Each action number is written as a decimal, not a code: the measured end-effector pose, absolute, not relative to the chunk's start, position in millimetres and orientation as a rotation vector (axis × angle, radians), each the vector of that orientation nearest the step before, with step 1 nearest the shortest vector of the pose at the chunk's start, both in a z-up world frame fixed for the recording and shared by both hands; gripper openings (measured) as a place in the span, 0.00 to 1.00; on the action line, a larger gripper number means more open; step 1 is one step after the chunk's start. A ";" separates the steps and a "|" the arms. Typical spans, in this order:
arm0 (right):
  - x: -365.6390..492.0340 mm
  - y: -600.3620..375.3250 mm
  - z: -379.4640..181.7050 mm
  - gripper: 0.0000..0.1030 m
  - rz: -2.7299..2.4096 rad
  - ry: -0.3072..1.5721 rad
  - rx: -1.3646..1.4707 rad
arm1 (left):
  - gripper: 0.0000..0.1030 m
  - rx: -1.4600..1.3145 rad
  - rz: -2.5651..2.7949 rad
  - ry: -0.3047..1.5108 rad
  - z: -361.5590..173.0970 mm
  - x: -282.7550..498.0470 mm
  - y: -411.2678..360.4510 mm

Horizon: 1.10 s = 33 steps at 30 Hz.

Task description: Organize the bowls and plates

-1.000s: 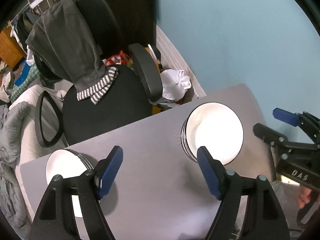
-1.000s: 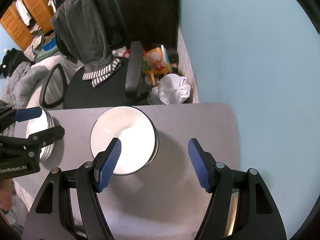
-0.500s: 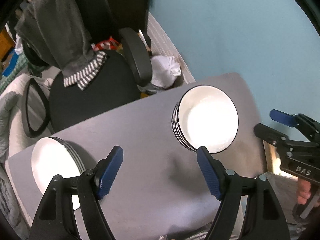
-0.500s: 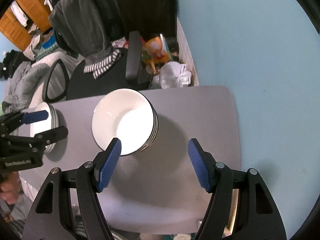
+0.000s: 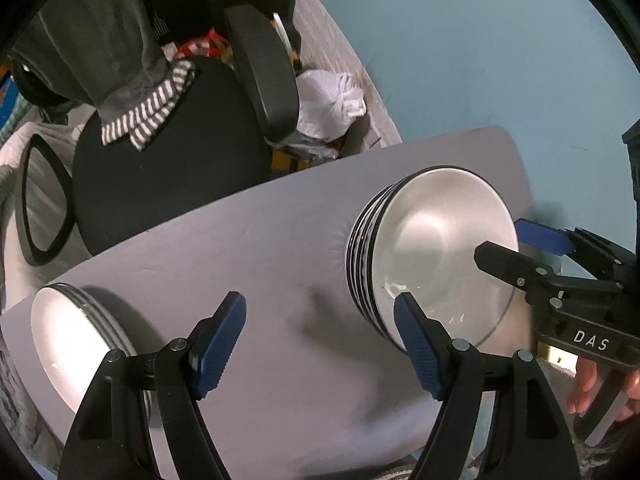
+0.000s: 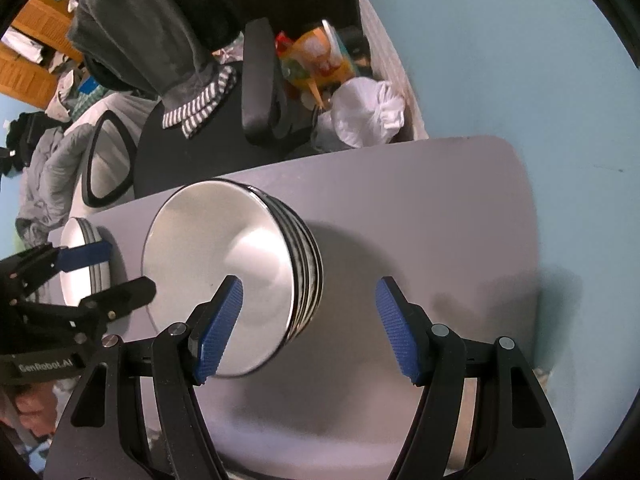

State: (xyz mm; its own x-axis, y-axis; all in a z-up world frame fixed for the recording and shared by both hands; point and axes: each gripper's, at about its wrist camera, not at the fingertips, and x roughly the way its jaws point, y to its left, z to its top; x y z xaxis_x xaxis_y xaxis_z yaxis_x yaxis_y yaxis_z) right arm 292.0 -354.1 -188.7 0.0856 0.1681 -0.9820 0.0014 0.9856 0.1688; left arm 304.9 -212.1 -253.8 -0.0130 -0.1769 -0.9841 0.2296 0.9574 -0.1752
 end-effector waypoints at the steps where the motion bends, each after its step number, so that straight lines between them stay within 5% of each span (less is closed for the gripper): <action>1: 293.8 -354.4 -191.2 0.67 0.127 1.488 0.137 | 0.76 0.032 -0.327 1.567 -257.4 306.4 -213.1; 8: 302.9 -349.8 -201.3 0.67 0.175 1.509 0.122 | 0.75 -0.018 -0.329 1.602 -268.1 315.9 -216.9; 14: 310.6 -353.4 -212.6 0.65 0.190 1.549 0.162 | 0.48 -0.050 -0.345 1.655 -278.4 320.1 -220.6; 21: 313.9 -356.2 -225.9 0.40 0.184 1.610 0.150 | 0.43 -0.047 -0.381 1.689 -289.2 319.1 -227.5; 33: 315.6 -351.8 -230.7 0.29 0.225 1.675 0.170 | 0.37 -0.060 -0.413 1.709 -292.6 319.6 -237.8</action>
State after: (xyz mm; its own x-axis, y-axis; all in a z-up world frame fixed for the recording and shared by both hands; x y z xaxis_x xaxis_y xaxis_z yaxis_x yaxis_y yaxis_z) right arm 315.6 -351.8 -230.7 -0.1158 0.2427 -0.9632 -0.0200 0.9689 0.2466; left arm 319.6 -237.8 -292.6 -0.1858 -0.2694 -0.9449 0.1913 0.9333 -0.3037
